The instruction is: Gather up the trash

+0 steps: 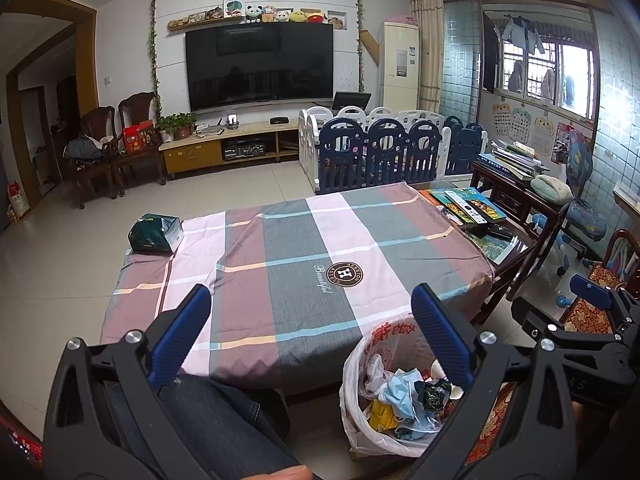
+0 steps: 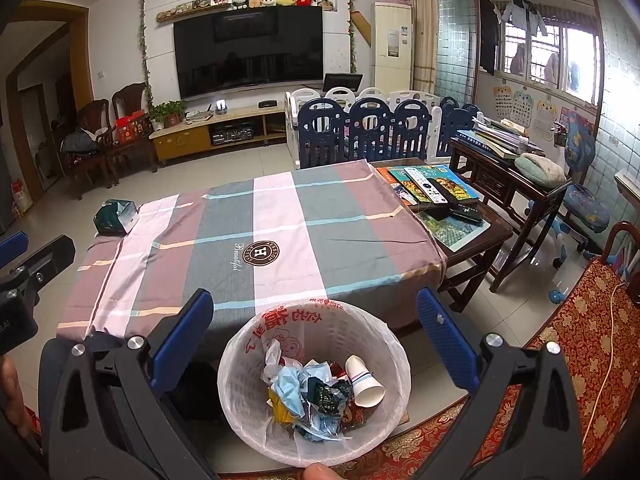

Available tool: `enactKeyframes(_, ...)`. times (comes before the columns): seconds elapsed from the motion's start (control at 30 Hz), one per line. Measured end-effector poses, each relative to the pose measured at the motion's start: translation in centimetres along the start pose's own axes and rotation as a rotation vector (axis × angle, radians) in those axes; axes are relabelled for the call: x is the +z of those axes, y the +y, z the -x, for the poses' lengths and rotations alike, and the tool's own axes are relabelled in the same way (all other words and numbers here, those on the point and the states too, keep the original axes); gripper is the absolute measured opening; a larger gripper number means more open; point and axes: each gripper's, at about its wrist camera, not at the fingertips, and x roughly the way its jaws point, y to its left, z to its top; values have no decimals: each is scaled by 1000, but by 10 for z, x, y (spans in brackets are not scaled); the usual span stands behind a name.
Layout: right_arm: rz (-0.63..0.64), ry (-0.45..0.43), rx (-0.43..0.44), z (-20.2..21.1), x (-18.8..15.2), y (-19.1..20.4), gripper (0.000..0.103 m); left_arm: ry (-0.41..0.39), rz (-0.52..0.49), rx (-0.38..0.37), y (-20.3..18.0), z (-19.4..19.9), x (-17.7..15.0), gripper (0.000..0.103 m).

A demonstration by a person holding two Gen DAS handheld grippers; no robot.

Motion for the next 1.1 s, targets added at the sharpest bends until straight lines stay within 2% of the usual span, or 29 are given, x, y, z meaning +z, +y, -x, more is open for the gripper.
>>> enactKeyframes(1.1, -8, 9, 4, -3, -4, 3, 99, 13, 1, -5, 0, -3, -4, 100)
